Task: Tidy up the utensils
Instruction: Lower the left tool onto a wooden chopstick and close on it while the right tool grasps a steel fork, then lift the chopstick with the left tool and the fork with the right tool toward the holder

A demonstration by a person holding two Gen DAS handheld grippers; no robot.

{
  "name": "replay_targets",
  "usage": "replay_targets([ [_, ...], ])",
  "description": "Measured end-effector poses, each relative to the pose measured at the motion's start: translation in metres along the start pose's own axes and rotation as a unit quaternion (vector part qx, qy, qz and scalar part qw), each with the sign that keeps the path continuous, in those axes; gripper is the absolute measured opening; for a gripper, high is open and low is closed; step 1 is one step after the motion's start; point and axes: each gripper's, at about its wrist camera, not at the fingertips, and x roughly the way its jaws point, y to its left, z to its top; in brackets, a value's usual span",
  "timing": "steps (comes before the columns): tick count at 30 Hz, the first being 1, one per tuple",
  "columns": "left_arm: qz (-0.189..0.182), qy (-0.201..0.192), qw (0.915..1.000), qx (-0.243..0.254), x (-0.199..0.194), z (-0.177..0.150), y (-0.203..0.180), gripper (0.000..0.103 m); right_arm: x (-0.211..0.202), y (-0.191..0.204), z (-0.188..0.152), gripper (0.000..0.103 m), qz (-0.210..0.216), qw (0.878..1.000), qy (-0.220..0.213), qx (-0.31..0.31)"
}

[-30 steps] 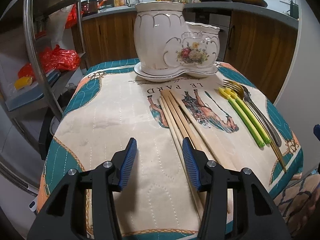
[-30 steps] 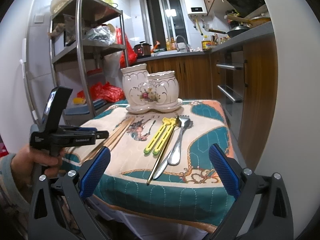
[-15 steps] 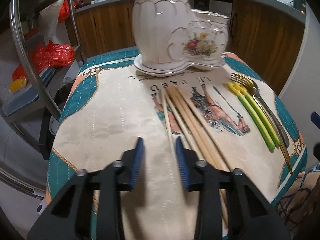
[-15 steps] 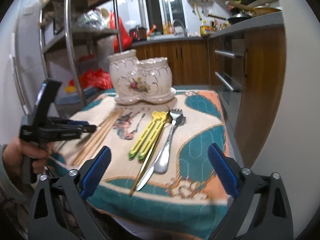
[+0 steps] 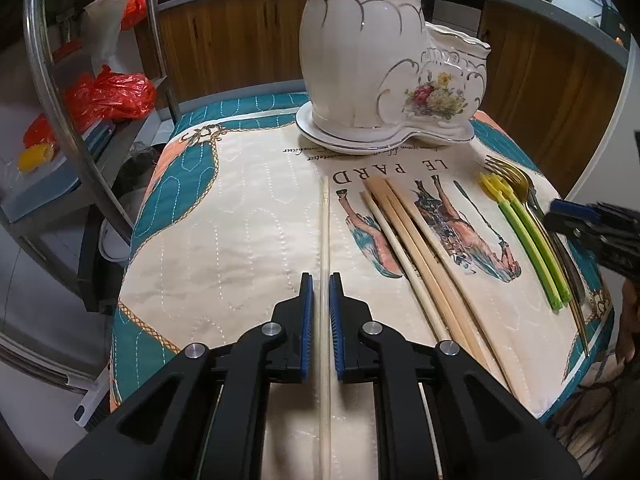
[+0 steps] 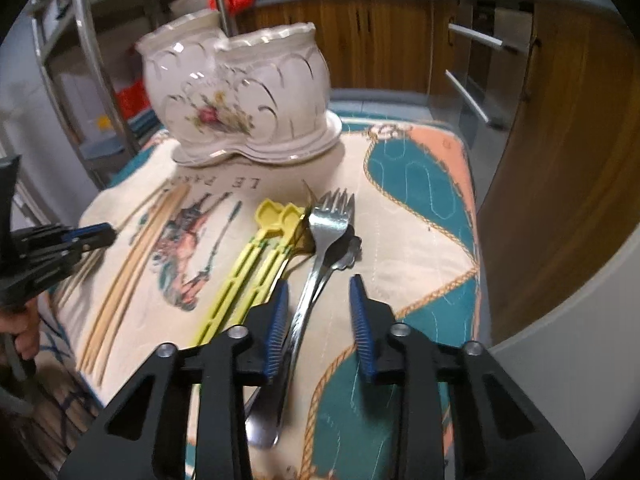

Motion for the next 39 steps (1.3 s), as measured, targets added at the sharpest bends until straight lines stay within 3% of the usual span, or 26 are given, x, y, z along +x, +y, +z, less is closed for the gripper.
replay_targets([
  [2, 0.002, 0.005, 0.9999, 0.009, 0.000, 0.001, -0.002, 0.010, 0.005, 0.000, 0.004, 0.025, -0.003, 1.000, 0.010, -0.003],
  [5, 0.003, 0.013, 0.9997, 0.020, 0.002, 0.004, -0.002, 0.010, 0.008, 0.003, 0.009, 0.009, -0.002, 1.000, 0.019, -0.006],
  [8, 0.000, 0.019, 0.9995, 0.024, 0.002, 0.006, 0.000, 0.010, 0.003, 0.000, 0.011, 0.007, -0.001, 1.000, 0.017, 0.001],
  [15, -0.016, 0.036, 0.9990, 0.019, 0.004, 0.009, 0.008, 0.010, -0.007, -0.015, 0.011, 0.006, -0.004, 1.000, 0.014, 0.019],
  [21, -0.027, 0.080, 0.9954, 0.045, 0.010, 0.021, 0.008, 0.010, 0.001, -0.025, 0.010, 0.006, -0.011, 0.998, 0.059, 0.016],
  [32, -0.045, 0.198, 0.9723, 0.115, 0.028, 0.046, 0.003, 0.014, 0.026, -0.020, 0.043, 0.008, 0.003, 0.979, 0.200, -0.040],
  [36, -0.039, 0.220, 0.9650, 0.137, 0.032, 0.049, -0.002, 0.015, 0.032, -0.018, 0.048, 0.008, 0.002, 0.974, 0.221, -0.052],
  [39, -0.040, 0.212, 0.9666, 0.138, 0.030, 0.046, -0.004, 0.013, 0.031, -0.020, 0.048, 0.007, 0.004, 0.977, 0.210, -0.046],
])
